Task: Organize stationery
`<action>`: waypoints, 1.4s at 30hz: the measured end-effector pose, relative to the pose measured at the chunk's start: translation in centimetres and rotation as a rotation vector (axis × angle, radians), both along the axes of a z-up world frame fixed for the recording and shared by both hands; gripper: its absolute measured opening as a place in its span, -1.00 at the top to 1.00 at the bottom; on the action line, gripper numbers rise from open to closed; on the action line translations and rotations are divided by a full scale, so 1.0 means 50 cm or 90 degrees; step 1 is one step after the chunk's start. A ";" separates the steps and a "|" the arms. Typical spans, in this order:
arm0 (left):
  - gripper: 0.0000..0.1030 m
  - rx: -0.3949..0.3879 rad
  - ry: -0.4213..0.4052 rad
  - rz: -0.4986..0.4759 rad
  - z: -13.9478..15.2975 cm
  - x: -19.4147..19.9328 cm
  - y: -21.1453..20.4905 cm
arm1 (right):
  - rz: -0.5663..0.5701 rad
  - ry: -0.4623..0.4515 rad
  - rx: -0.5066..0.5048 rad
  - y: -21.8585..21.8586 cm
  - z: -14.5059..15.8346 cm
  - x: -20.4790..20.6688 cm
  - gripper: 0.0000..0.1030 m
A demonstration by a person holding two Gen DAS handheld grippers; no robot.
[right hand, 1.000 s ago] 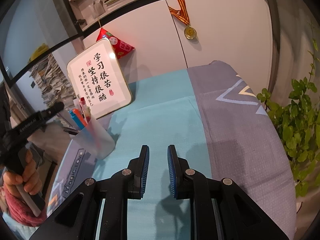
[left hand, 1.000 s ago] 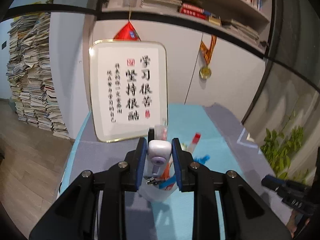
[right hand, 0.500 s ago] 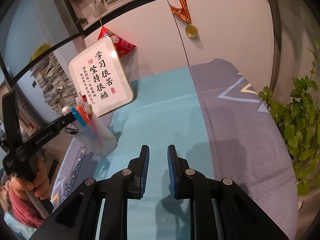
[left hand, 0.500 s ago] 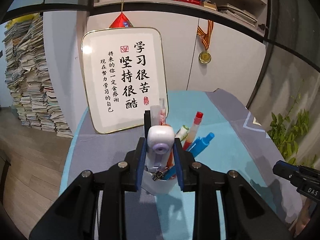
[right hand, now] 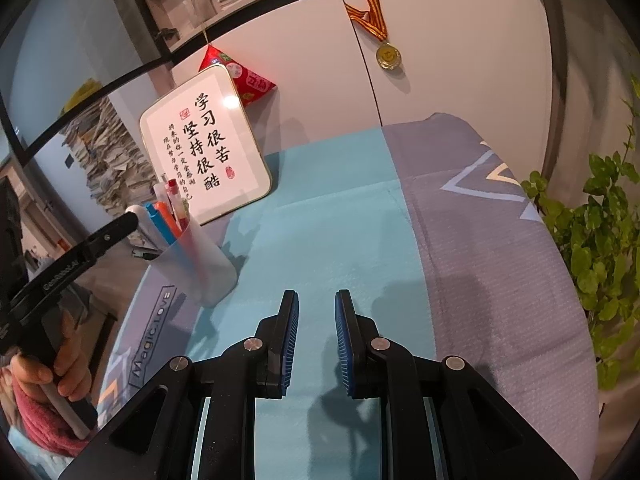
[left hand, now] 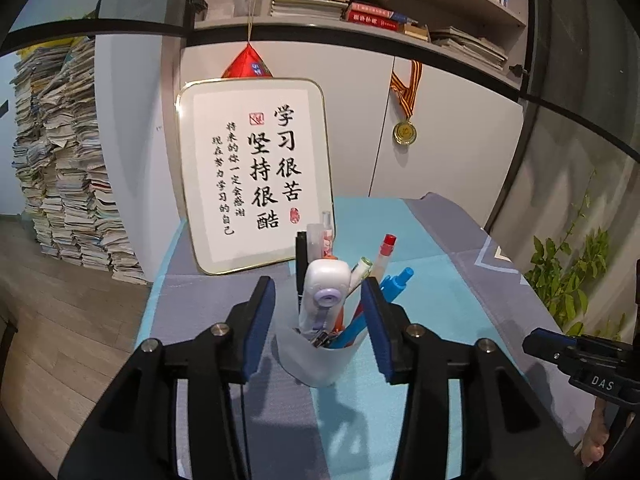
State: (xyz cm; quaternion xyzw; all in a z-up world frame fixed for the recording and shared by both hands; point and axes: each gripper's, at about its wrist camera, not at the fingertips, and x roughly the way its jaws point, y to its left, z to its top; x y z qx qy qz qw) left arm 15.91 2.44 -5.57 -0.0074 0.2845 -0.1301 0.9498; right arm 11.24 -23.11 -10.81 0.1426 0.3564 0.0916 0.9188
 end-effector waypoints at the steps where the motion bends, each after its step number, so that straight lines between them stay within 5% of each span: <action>1: 0.14 0.001 -0.003 0.002 0.001 -0.004 0.002 | 0.000 0.001 -0.001 0.001 0.000 -0.001 0.66; 17: -0.34 0.027 -0.083 0.001 0.038 -0.127 -0.033 | 0.012 -0.004 -0.029 0.029 0.026 -0.027 0.65; 29: -0.88 0.060 -0.143 0.003 0.079 -0.243 -0.082 | -0.033 -0.102 -0.113 0.043 0.121 -0.133 0.64; 31: -0.96 0.061 -0.153 0.013 0.090 -0.260 -0.088 | -0.052 -0.129 -0.128 0.042 0.148 -0.160 0.36; 33: -0.98 0.064 -0.165 0.025 0.101 -0.280 -0.093 | -0.072 -0.164 -0.132 0.039 0.172 -0.190 -0.27; 42: -0.98 0.049 -0.166 0.029 0.127 -0.338 -0.101 | -0.095 -0.240 -0.153 0.044 0.233 -0.285 -0.30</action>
